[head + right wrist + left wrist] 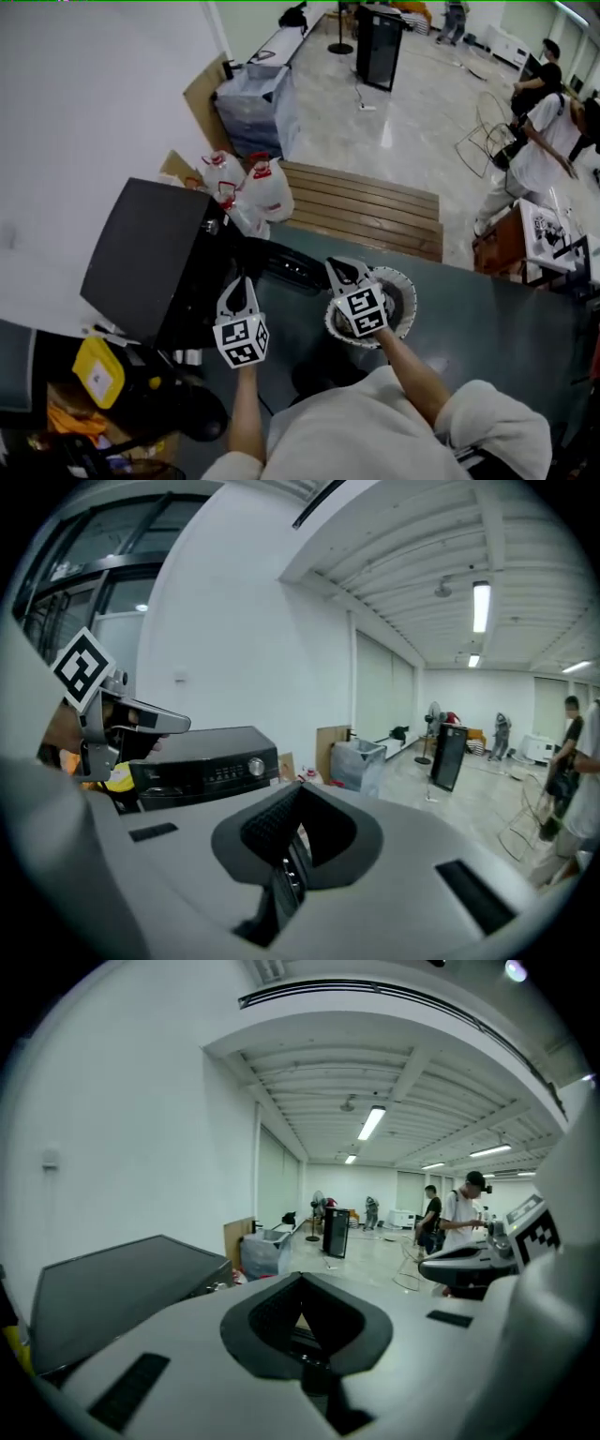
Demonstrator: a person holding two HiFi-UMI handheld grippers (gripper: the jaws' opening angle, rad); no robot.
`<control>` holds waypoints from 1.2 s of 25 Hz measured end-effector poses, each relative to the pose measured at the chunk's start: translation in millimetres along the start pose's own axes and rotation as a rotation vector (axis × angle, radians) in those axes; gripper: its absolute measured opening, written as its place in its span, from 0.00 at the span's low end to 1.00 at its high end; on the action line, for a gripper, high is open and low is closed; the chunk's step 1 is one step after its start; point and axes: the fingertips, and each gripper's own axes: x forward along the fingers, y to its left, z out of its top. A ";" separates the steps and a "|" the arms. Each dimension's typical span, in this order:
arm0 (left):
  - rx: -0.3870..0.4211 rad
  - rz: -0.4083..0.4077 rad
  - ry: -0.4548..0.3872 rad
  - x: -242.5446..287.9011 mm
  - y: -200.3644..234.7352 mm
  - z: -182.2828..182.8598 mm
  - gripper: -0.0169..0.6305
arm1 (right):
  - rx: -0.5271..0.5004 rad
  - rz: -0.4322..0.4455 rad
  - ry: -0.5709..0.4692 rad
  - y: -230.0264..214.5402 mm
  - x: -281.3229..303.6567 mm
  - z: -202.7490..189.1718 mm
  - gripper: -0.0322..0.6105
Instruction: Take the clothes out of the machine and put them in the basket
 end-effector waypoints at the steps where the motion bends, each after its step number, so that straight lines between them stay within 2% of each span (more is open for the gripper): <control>1: -0.009 0.039 -0.005 -10.1 15.6 -0.1 0.05 | -0.020 0.041 -0.010 16.1 9.2 8.3 0.08; 9: -0.088 0.366 -0.051 -109.2 142.8 -6.8 0.05 | -0.149 0.342 -0.085 152.3 68.4 66.2 0.08; 15: -0.119 0.471 -0.071 -167.5 177.4 -15.6 0.05 | -0.191 0.427 -0.115 209.9 71.4 84.5 0.08; 20: -0.137 0.506 -0.087 -181.6 191.8 -22.1 0.05 | -0.212 0.458 -0.136 229.5 78.1 94.8 0.08; 30: -0.129 0.473 -0.094 -170.4 184.3 -16.6 0.05 | -0.207 0.421 -0.132 218.1 76.0 93.3 0.08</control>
